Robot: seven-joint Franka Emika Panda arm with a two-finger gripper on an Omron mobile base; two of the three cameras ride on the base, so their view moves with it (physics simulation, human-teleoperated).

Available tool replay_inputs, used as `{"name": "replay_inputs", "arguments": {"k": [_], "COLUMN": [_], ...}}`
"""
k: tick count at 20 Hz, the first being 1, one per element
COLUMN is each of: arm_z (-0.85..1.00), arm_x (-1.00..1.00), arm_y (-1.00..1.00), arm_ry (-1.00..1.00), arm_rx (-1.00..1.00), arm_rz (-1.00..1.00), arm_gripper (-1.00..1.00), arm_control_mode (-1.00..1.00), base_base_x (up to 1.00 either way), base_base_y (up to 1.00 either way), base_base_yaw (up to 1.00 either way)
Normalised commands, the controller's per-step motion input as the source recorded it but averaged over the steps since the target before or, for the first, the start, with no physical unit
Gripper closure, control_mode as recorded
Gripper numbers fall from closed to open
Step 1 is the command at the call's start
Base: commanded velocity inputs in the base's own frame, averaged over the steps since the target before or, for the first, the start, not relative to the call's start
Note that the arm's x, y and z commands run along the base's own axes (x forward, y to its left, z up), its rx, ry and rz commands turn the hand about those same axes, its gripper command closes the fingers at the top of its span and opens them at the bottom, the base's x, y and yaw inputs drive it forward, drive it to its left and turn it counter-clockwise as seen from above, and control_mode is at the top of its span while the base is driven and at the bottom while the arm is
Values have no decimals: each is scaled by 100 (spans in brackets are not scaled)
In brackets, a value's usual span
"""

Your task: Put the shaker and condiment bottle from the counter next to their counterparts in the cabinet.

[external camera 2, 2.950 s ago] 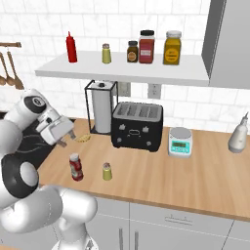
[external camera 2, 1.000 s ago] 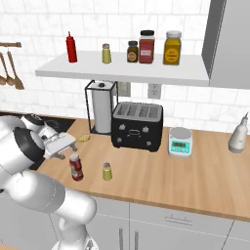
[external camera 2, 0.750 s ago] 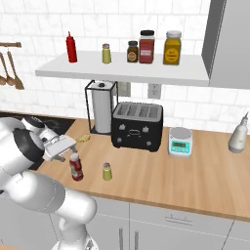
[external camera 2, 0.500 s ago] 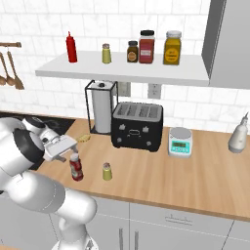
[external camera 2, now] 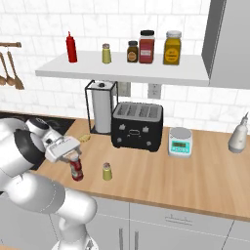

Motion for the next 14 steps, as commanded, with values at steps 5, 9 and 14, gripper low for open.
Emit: {"name": "replay_inputs", "arguments": {"k": [5, 9, 14], "arm_z": [-18, -13, 0], "arm_x": [0, 0, 0], "arm_y": [-1, 0, 0], "arm_ry": [0, 1, 0], "arm_rx": [0, 0, 0], "arm_rz": [0, 0, 0], "arm_gripper": [-100, 100, 100], "arm_control_mode": [-100, -100, -100], "base_base_x": [0, 0, 0], "base_base_y": [0, 0, 0], "base_base_yaw": [0, 0, 0]}}
